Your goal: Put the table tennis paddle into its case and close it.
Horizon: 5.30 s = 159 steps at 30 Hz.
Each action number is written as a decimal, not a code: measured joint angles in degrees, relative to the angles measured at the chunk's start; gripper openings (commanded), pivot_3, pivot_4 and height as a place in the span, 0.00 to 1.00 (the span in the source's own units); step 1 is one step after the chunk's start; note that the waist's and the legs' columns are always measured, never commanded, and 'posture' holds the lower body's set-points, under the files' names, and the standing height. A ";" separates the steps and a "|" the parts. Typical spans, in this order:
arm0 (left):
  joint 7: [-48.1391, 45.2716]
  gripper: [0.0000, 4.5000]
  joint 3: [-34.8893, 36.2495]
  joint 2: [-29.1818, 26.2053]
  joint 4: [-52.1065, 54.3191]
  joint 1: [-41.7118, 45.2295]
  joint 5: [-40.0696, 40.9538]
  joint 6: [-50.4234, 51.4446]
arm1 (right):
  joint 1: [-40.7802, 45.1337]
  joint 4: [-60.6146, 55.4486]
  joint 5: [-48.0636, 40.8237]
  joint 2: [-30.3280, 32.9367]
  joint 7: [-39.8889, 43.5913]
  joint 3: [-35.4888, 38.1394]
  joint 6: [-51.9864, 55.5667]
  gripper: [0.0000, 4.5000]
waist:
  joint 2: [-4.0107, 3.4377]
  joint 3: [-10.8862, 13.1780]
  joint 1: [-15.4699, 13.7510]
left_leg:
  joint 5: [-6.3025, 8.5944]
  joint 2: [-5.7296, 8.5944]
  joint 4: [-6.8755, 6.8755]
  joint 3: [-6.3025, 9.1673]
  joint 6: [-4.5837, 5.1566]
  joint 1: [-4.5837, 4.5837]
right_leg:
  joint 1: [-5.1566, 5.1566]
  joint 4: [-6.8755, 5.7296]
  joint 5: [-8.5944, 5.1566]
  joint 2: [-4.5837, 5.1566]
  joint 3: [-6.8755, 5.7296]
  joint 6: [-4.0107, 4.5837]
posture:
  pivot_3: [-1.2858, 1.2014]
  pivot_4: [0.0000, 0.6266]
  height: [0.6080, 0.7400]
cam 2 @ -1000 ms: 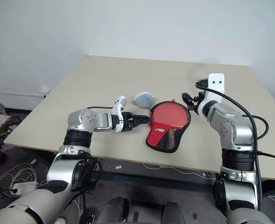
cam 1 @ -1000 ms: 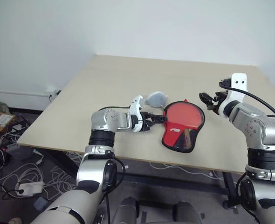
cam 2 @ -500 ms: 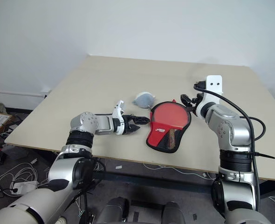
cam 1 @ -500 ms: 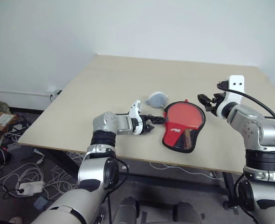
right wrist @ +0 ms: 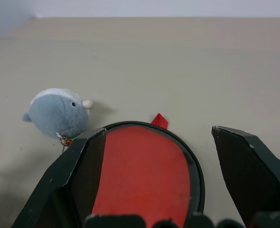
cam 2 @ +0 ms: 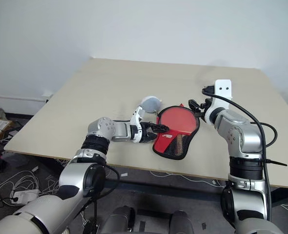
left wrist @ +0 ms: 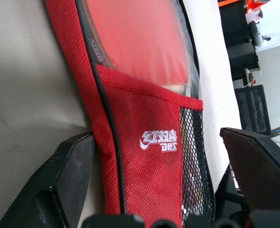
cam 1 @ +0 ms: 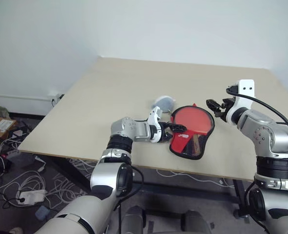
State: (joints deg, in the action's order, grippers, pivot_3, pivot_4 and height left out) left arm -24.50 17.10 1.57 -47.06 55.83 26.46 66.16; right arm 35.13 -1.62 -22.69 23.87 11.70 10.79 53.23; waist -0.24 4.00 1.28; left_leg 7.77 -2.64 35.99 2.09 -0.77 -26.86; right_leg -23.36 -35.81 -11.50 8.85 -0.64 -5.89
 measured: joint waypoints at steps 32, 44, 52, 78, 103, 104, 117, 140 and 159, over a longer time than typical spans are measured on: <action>7.22 0.44 2.29 1.88 5.08 -1.86 3.94 7.37 | -1.56 3.92 -2.96 2.69 6.65 0.53 13.53 0.86 | 0.00 0.00 0.03 | 0.01 0.01 0.00 0.01 -0.01 -0.02 | -0.02 0.00 0.00 0.00 0.00 0.01 | 0.52 0.00 0.61; 13.11 0.01 8.20 5.09 8.19 -2.91 6.19 12.43 | 0.38 9.66 -1.44 1.78 1.54 5.41 9.61 0.86 | 0.00 0.00 0.02 | 0.00 0.02 0.02 0.02 0.00 -0.02 | 0.01 0.02 -0.01 0.01 0.00 0.00 | 0.52 0.00 0.61; 15.23 0.01 9.06 5.83 9.56 -3.21 6.29 14.49 | 0.65 10.15 -1.45 1.38 -0.28 6.84 8.53 0.86 | 0.00 0.00 0.03 | 0.00 0.02 0.02 0.02 0.00 -0.02 | 0.01 0.02 -0.01 0.01 0.00 0.00 | 0.52 0.00 0.61; 26.18 0.01 -1.57 6.24 19.14 -7.77 23.51 25.69 | 1.39 11.25 -0.06 -0.50 -1.20 5.86 6.68 0.86 | -0.01 0.00 -0.03 | 0.00 0.03 0.04 0.04 0.00 -0.02 | 0.03 0.03 -0.03 0.01 0.00 0.03 | 0.52 0.00 0.61; 56.98 0.25 -7.31 6.29 20.74 -16.01 53.54 25.91 | 3.44 15.01 2.00 -0.01 0.05 3.45 4.95 0.86 | -0.04 -0.03 -0.07 | 0.00 0.07 0.14 0.06 -0.02 0.06 | 0.10 0.05 0.06 0.01 0.02 0.11 | 0.52 0.00 0.61; 57.36 0.32 -7.15 6.29 20.74 -16.01 53.54 25.92 | 3.44 15.22 2.09 -0.01 0.08 3.44 4.89 0.86 | -0.04 -0.03 -0.07 | 0.00 0.07 0.14 0.06 -0.03 0.06 | 0.10 0.05 0.08 0.01 0.02 0.13 | 0.52 0.00 0.61; 57.33 0.68 -11.00 0.60 20.57 -13.98 61.21 25.95 | 4.64 16.43 2.43 -0.09 0.45 3.27 4.34 0.86 | -0.05 -0.03 0.05 | 0.00 0.06 0.10 0.07 -0.04 0.06 | 0.03 0.05 0.14 0.01 0.02 0.18 | 0.52 0.00 0.61; 16.96 0.69 -30.16 -25.96 42.30 -5.21 28.38 9.50 | -3.75 4.77 0.57 4.48 13.18 -4.87 7.55 0.77 | -0.08 -0.04 -0.01 | -0.13 0.05 -0.14 -0.01 -0.27 0.07 | -0.09 0.08 0.21 0.01 0.02 0.27 | 0.52 0.00 0.61; 3.71 0.69 -28.74 -23.39 28.80 2.18 4.56 -6.73 | -2.95 13.68 4.70 -2.89 11.20 -9.31 0.21 0.04 | -0.06 -0.03 -0.03 | -0.13 0.04 -0.18 0.01 -0.28 0.02 | -0.10 0.08 0.20 0.01 0.02 0.24 | 0.52 0.00 0.61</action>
State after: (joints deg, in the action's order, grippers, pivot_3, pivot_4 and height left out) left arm -20.79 -11.63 -21.83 -18.26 58.01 31.02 59.43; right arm 32.19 12.06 -17.99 20.98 22.90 1.48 53.44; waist -0.30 3.97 1.26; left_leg 7.64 -2.59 35.81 2.10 -1.04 -26.85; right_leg -23.46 -35.73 -11.30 8.86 -0.62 -5.65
